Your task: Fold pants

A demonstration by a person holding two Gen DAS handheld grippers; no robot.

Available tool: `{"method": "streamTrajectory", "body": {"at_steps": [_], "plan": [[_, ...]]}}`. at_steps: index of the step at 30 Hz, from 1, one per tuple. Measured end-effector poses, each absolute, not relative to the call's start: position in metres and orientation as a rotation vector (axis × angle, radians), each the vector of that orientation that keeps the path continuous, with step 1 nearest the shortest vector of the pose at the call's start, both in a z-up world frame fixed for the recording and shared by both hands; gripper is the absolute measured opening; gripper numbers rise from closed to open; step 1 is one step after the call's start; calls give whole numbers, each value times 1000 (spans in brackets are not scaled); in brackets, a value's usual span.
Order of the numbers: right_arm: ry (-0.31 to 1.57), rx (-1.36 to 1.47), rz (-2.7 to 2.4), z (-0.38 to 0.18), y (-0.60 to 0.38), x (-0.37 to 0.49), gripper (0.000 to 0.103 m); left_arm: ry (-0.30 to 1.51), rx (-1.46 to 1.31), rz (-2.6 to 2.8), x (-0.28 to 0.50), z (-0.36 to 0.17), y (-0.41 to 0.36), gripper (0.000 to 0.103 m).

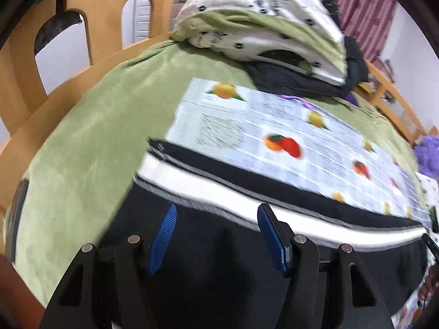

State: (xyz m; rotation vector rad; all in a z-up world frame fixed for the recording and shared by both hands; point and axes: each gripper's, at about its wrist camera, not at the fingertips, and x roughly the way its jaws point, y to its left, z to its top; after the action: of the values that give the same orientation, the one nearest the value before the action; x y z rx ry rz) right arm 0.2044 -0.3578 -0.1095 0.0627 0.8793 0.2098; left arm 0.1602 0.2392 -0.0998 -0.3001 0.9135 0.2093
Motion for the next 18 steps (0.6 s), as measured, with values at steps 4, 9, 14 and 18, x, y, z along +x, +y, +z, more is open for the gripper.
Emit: {"method": "streamTrajectory", "body": {"at_steps": [4,9,14,18], "plan": [[904,-53,288,-130,-323,239,55,906,-260,257,195,-113,263,59],[1001,-134,342,-164,-300,277,56,917,-254,280,217,-127,280,59],[1027,-316,349,-179,-282,274,48,906,-264,271,220,-137,288,59],[977,-294,381,-165,-280,271,49,897,-285,243,215,-134,292,59]]}}
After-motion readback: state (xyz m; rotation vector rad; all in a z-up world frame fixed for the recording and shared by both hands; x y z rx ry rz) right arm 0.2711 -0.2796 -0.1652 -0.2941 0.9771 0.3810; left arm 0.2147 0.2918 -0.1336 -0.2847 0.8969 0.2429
